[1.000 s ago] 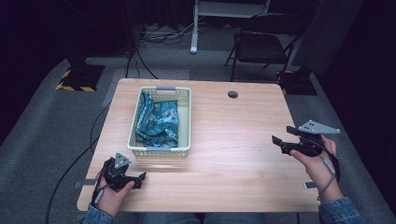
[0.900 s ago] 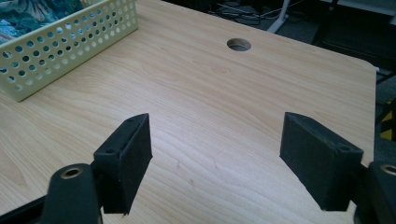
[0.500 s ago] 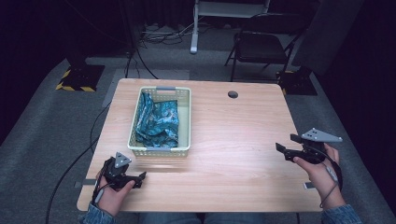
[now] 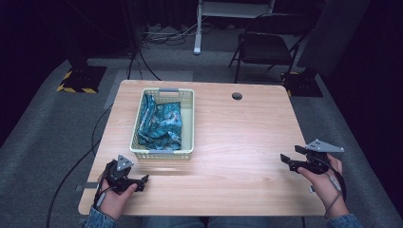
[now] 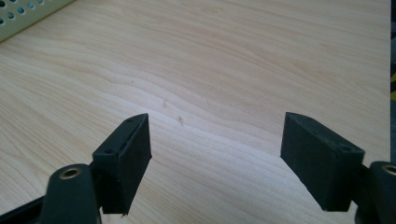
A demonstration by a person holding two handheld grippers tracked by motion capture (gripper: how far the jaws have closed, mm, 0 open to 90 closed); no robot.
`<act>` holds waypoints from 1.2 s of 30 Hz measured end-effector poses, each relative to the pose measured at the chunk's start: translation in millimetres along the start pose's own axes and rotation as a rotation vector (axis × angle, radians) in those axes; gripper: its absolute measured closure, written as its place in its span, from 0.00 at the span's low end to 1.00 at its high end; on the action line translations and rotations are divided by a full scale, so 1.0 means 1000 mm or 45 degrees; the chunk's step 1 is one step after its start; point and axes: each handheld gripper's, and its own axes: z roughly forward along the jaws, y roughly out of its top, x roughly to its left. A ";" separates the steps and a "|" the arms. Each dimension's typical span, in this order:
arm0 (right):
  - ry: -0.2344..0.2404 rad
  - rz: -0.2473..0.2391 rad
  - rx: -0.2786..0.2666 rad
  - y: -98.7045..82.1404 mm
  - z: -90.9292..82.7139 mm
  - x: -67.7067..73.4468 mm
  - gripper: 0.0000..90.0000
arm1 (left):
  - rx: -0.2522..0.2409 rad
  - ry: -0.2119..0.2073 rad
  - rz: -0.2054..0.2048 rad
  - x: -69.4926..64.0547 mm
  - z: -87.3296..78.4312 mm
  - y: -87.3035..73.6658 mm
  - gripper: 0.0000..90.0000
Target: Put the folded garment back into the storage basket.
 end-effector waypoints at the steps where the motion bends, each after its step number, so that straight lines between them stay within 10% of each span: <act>1: -0.002 -0.001 0.006 -0.002 0.001 0.000 0.28 | 0.000 0.000 0.000 0.000 0.000 0.000 0.01; 36: -0.007 -0.013 0.143 -0.045 0.025 0.004 0.26 | 0.000 0.000 0.000 0.000 0.000 0.000 0.01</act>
